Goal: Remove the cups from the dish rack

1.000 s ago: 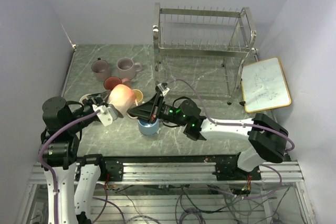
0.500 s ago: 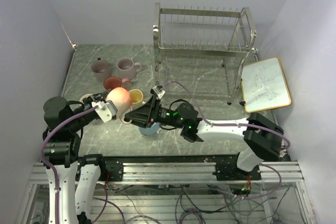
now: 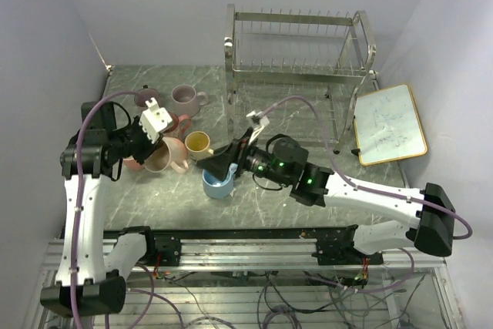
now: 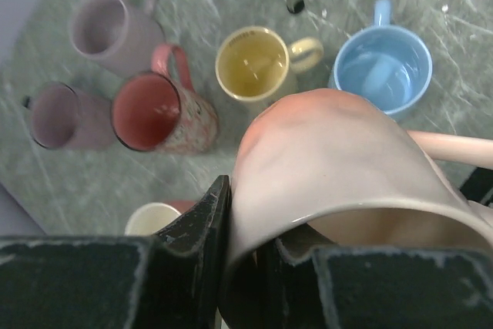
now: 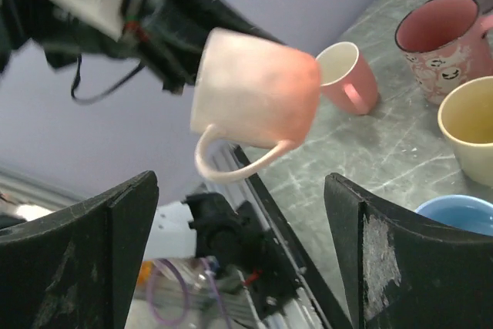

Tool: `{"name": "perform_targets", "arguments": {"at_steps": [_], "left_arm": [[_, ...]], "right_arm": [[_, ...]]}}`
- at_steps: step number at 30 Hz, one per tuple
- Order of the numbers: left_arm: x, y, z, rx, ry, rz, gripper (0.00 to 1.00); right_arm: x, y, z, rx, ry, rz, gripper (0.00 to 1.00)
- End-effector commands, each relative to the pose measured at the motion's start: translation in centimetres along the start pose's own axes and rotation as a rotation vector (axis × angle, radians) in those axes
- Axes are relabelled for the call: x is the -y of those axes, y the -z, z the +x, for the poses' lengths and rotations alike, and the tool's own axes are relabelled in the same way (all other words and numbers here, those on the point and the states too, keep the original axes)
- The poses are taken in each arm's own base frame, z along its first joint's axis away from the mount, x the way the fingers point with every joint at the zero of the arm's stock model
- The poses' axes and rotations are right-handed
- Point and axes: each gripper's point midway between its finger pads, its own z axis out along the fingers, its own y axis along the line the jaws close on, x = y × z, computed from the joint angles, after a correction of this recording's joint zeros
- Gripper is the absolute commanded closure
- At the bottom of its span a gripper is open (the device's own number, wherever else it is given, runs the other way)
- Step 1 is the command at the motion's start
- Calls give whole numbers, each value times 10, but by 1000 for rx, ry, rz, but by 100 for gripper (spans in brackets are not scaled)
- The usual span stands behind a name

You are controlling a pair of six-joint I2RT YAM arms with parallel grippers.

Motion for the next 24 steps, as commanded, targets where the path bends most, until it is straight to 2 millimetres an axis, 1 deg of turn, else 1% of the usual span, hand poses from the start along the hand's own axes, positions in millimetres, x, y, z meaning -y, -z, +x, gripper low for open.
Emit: {"name": "perform_targets", "arguments": {"at_steps": [1,5,9,14,18,21,24], "left_arm": [[3,5,16,-119,148,18,93],[4,3,31,-196,188,32,93],[7,3,41,-246,196,55,93],[13,0,42,-249,221,99,93],[19,-3,44,-253,237,141,93],[21,-3,44,-252,233,157,93],[25,-2,45,-257,229,177,93]], "right_arm": [[7,-11,22,-87,470,116,12],[-15,-23,38,-124,680,75,12],[-22,-33,51,-198,831,68,15],[-23,-45,69,-280,954,41,21],[-14,-58,81,-334,1004,54,26],[-10,-67,84,-340,1024,68,33],[-6,-77,86,-347,1036,88,42]]}}
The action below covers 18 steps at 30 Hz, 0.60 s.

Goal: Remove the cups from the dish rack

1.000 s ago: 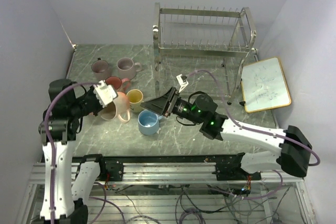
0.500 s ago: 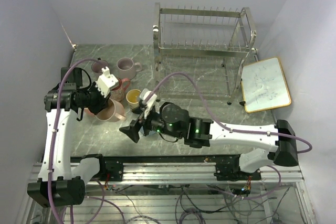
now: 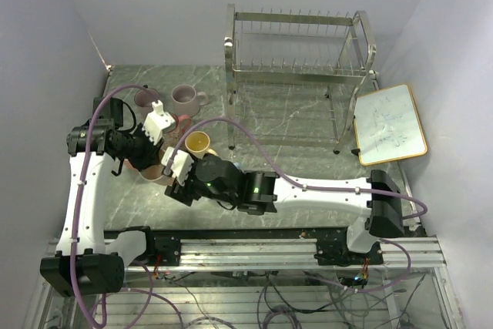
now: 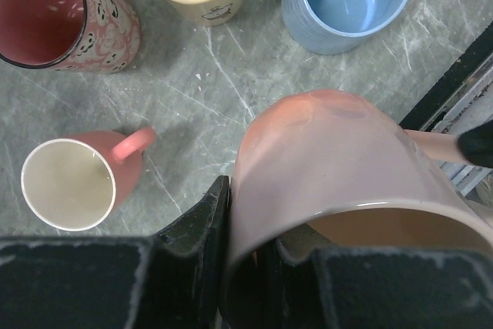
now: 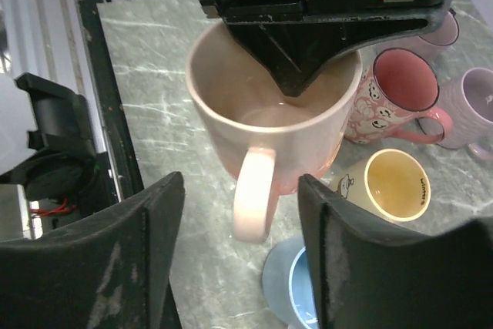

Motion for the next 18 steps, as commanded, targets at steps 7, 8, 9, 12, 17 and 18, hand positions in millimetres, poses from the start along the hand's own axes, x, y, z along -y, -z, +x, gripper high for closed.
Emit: {"name": "perform_targets", "arguments": {"at_steps": [7,8,9,12,17,18], "left_arm": [[17,10,-9,25,-43,95,93],[19,10,-9,26,-43,101,93],[19,9,-9,27,-41,106,93],[20,9,-11,37,-36,111,89],[9,12,-22,75,-24,48,48],[5,14,-26,87,-23,22,43]], "right_arm": [[9,-22,7,-54,61,78,64],[9,-22,8,-57,58,83,70],[11,-21,9,-60,53,93,76],[17,-16,15,-68,36,132,100],[32,5,24,-37,-37,215,100],[37,11,24,-24,-56,233,100]]}}
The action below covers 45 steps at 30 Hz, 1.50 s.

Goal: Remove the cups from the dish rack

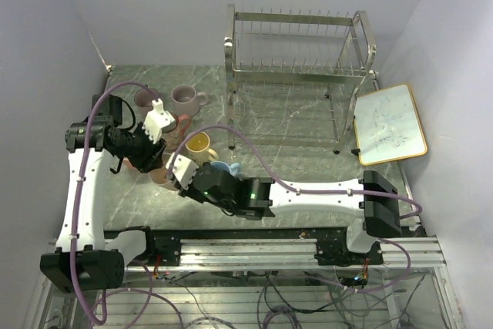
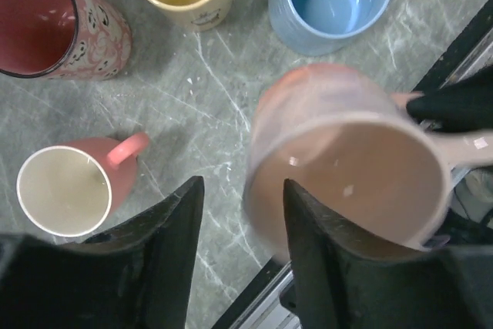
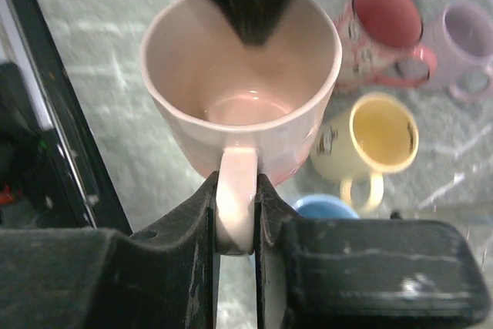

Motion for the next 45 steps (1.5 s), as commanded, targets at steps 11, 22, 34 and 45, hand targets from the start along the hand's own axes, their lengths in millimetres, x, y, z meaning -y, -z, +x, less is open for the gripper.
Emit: {"name": "perform_targets", "arguments": {"at_steps": [11,22,34,45], "left_arm": [[-43,22,-45,202,96,-290,1],[-102,21,-40,348,321,-631,0],[-104,-28,-13,454,406,-632,0],[-77,-62,15,591,320,-608,0]], "right_arm": [[120,107,41,121,-417,326,100],[169,141,161,15,-579,601,100],[167,129,206,-4,-628,622,100],[165,139,234,-11,-667,674,87]]}}
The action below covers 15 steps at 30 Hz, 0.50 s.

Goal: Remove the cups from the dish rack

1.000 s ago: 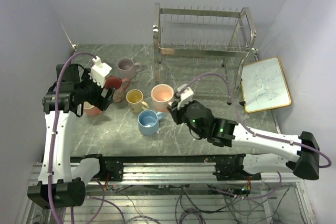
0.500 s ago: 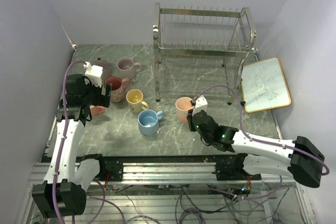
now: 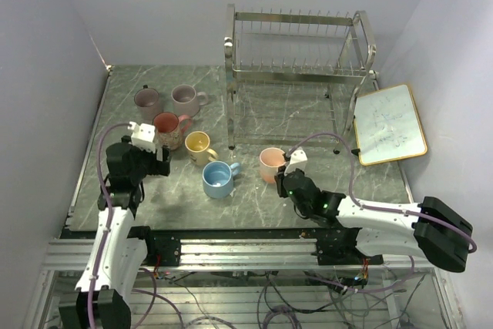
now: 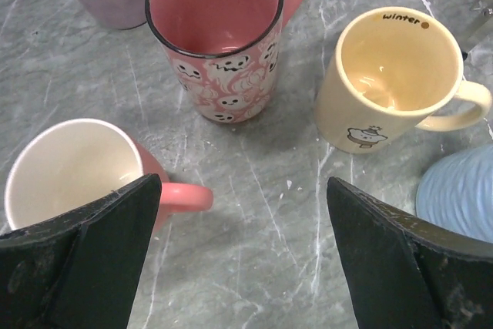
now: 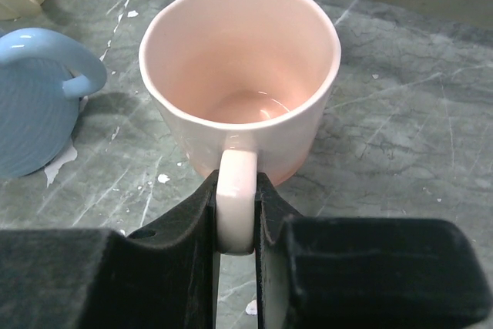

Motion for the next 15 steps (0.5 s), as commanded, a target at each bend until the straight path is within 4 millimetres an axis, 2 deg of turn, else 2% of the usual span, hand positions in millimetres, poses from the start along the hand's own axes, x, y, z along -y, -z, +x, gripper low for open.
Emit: {"name": "perform_targets", "arguments": {"at_steps": [1,5,8,10,13,15], "left_arm": [[5,-2,-13,162,-1,4,0],[1,-2,6,203,24,-48,0],[-4,-1,16,229,46,-92,0],[-3,1,20,254,35,-96,0],[3,0,27,299,11,-71,0],[8,0,29,283,-6,-44,0]], "right_arm": [[0,1,-28,113,-110,18,82],[2,2,-28,115,-127,25,57],[6,4,-31,120,-148,42,31],[9,6,-34,120,-161,68,19],[16,12,-43,132,-183,100,7],[21,18,-52,155,-199,120,5]]}}
